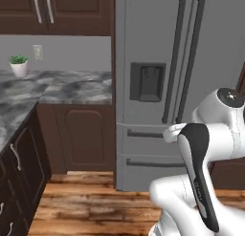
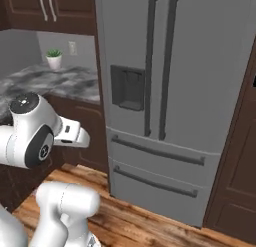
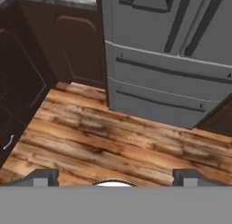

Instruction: Retrieve the steak from the fridge and place it on the saucepan with marinade on the stove.

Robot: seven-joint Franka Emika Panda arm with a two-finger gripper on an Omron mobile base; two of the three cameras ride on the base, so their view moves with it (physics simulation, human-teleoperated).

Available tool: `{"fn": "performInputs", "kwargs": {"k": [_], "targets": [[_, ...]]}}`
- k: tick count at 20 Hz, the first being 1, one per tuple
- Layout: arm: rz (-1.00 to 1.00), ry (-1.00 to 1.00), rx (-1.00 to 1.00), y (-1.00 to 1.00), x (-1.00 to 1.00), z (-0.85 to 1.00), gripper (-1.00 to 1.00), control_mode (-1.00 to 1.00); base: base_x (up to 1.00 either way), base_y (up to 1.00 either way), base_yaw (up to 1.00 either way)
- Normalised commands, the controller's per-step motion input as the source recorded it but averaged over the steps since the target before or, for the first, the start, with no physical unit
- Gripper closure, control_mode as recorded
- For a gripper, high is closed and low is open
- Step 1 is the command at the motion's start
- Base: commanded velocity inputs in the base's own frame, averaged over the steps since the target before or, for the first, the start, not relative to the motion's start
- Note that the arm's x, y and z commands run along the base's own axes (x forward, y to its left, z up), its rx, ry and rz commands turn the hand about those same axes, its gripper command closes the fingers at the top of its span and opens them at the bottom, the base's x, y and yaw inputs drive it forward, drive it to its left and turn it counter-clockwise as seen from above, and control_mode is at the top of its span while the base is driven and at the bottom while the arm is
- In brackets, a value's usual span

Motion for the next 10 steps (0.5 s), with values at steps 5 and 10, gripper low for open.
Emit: {"fn": "performInputs", "kwargs": {"k": [5,10], "targets": [[0.0,0.0,0.0,0.0,0.0,0.0,-1.0,1.0,0.22,-0.59,-0.34],[0.0,0.0,0.0,0.0,0.0,0.0,-1.0,1.0,0.23,-0.59,-0.28]]}}
